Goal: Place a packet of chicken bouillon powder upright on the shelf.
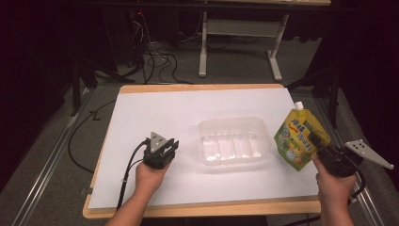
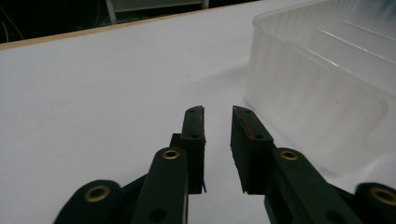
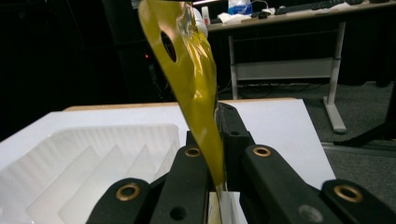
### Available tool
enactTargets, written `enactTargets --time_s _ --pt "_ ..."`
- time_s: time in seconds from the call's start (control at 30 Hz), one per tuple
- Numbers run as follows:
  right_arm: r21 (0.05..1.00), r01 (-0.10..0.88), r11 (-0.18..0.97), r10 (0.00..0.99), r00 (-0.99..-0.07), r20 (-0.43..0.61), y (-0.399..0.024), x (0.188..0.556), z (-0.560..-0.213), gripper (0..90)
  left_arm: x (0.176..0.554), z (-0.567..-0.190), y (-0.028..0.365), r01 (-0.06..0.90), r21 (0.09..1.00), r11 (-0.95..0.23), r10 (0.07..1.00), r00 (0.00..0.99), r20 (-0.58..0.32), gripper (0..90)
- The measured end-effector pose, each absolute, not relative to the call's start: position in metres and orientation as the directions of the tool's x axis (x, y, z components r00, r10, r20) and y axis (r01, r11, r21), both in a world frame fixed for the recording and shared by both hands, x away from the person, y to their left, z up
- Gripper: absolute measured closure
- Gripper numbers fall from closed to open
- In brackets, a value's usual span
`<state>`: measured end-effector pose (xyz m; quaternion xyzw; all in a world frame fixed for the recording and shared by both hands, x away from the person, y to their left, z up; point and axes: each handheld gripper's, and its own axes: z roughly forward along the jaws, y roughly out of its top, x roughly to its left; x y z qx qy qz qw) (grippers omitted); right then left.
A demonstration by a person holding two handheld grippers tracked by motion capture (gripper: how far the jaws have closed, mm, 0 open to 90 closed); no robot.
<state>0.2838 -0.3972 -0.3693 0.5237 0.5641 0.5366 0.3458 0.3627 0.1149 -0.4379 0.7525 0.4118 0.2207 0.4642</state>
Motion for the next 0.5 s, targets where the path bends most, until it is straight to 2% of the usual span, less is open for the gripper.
enactTargets --time_s 0.17,0.23,0.33,0.5 --pt "0.977 0.179 -0.114 0.965 -0.213 0.152 -0.393 0.279 -0.354 90.0 0.348 -0.443 0.136 0.407 0.894 -0.186 0.823 0.562 -0.085 57.0" --pt "0.978 0.164 -0.126 0.963 -0.219 0.161 -0.391 0.278 -0.349 90.0 0.35 -0.44 0.139 0.4 0.896 -0.194 0.821 0.565 -0.075 53.8" --pt "0.981 0.145 -0.128 0.961 -0.228 0.159 -0.389 0.277 -0.342 90.0 0.35 -0.44 0.14 0.405 0.902 -0.15 0.822 0.559 -0.114 51.6" --pt "0.987 0.108 -0.119 0.954 -0.263 0.144 -0.379 0.276 -0.321 90.0 0.35 -0.447 0.13 0.407 0.893 -0.191 0.811 0.578 -0.09 46.6"
